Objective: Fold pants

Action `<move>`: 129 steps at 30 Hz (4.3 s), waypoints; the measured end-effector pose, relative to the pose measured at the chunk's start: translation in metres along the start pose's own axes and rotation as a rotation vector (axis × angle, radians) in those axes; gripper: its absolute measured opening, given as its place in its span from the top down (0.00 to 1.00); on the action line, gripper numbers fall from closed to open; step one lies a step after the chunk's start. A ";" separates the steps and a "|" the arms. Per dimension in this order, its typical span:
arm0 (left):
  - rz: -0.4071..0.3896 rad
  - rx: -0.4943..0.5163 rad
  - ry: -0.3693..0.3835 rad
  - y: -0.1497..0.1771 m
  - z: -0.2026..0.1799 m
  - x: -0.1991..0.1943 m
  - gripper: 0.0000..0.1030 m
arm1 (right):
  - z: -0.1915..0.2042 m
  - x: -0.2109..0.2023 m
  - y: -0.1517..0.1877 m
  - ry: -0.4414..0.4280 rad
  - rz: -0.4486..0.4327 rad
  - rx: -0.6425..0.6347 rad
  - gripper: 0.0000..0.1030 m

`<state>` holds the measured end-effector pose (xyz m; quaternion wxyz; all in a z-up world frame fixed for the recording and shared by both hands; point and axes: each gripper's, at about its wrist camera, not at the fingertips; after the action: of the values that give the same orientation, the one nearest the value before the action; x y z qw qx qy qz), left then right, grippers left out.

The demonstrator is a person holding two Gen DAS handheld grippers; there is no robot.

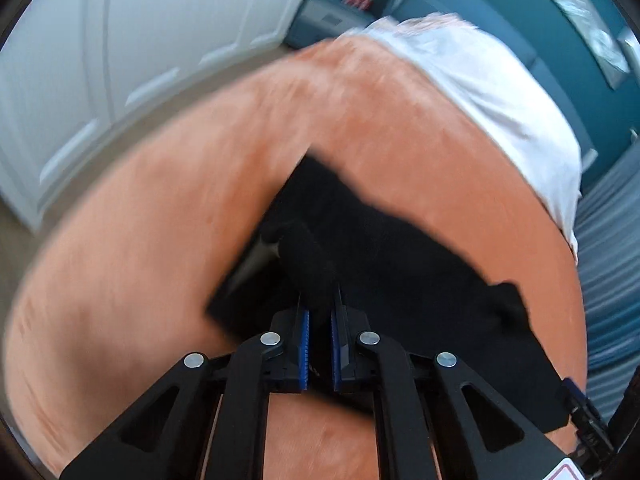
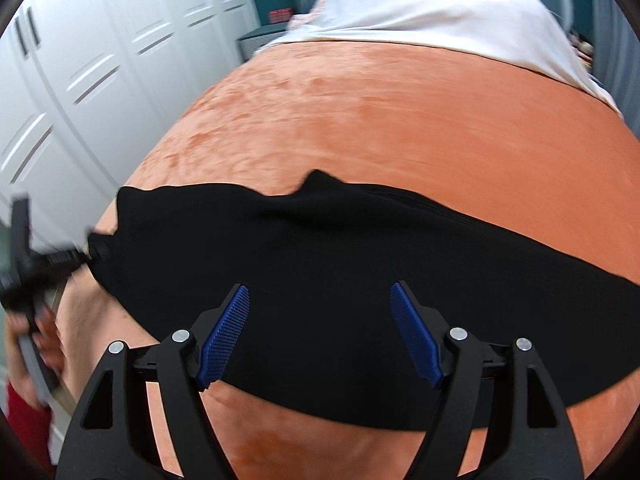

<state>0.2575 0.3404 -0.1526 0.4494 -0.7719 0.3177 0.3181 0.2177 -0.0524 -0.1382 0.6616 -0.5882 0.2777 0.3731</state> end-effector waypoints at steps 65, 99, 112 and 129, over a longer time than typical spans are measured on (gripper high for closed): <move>-0.052 0.662 -0.447 0.208 -0.330 0.000 0.16 | -0.477 -0.078 0.100 0.476 0.059 0.359 0.57; -0.015 0.786 -0.455 0.269 -0.453 0.032 0.16 | -0.512 -0.031 0.067 0.197 0.018 0.365 1.00; 0.030 0.745 -0.458 0.264 -0.443 0.044 0.16 | -0.477 -0.071 0.080 0.324 -0.040 0.253 0.72; 0.020 0.722 -0.338 0.264 -0.447 0.024 0.16 | -0.475 -0.074 0.120 0.338 0.001 0.354 0.71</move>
<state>0.1588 -0.1692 -0.1248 0.7347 -0.4980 0.3380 0.3129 0.1107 -0.5299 -0.2201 0.6984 -0.5171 0.4456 0.2153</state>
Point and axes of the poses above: each gripper's, at about its wrist camera, not at the fingertips, and x roughly the way its jaws point, z to its left, y to its underside, and after that the axes turned 1 degree about z, right-handed
